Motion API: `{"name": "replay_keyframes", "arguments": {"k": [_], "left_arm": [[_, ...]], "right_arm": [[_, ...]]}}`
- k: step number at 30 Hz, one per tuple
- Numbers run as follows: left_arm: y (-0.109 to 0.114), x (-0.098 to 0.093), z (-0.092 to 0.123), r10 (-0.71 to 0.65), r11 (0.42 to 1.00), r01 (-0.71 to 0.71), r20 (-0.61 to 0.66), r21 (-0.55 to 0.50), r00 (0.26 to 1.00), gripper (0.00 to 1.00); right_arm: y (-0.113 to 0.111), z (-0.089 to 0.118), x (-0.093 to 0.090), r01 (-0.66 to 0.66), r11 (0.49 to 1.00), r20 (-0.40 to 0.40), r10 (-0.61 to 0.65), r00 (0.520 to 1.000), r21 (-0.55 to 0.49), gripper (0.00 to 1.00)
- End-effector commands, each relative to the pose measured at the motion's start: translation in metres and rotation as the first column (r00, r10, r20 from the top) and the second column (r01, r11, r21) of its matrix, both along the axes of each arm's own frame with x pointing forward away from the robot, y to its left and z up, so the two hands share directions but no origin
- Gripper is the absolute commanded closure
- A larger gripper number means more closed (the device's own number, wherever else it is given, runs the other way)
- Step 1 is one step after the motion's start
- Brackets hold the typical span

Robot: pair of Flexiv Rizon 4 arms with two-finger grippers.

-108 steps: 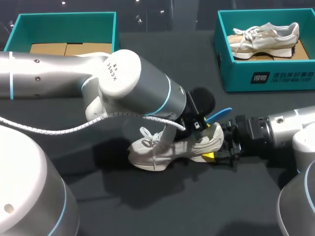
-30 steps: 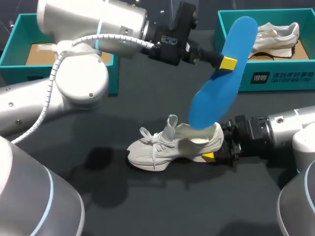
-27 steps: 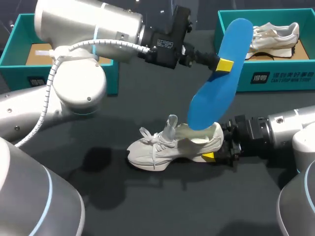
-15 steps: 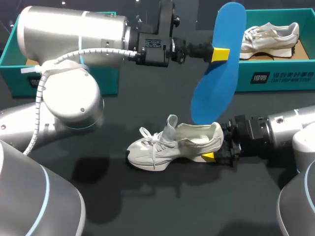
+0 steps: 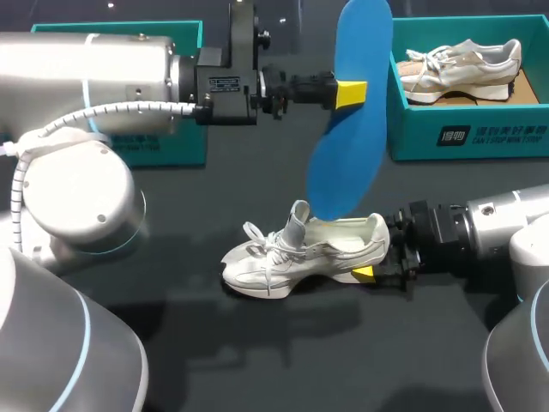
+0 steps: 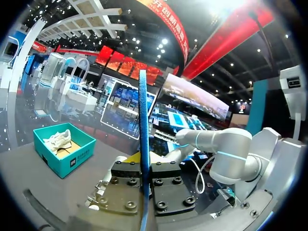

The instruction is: Take the shoe out of the shoebox, open the shoe tongue, remove and reinsert the insole, then place the shoe into the shoebox

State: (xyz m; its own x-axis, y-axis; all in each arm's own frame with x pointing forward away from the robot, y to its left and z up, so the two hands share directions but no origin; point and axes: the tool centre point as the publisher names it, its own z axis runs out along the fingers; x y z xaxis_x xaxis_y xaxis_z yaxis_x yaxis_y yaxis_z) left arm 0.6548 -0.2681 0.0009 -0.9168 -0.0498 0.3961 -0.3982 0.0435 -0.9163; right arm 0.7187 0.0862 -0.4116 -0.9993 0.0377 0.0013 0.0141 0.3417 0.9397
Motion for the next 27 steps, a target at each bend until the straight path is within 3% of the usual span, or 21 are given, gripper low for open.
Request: {"name": "replay_keyframes", "arguments": {"k": [1, 9, 27], "left_arm": [[0.021, -0.009, 0.002, 0.010, 1.000, -0.010, -0.001, 0.003, 1.000, 1.00], [0.034, -0.015, 0.000, 0.033, 0.999, -0.033, -0.012, 0.014, 0.999, 1.00], [0.035, -0.011, -0.003, 0.035, 0.999, -0.035, -0.024, 0.014, 0.999, 1.00]], "right_arm": [[0.001, -0.001, 0.000, 0.000, 1.000, 0.000, 0.000, 1.000, -0.003, 1.00], [0.001, -0.001, 0.000, 0.000, 1.000, 0.000, 0.000, 1.000, -0.003, 1.00], [0.001, -0.001, 0.002, 0.001, 1.000, -0.005, -0.001, 1.000, -0.023, 1.00]]}}
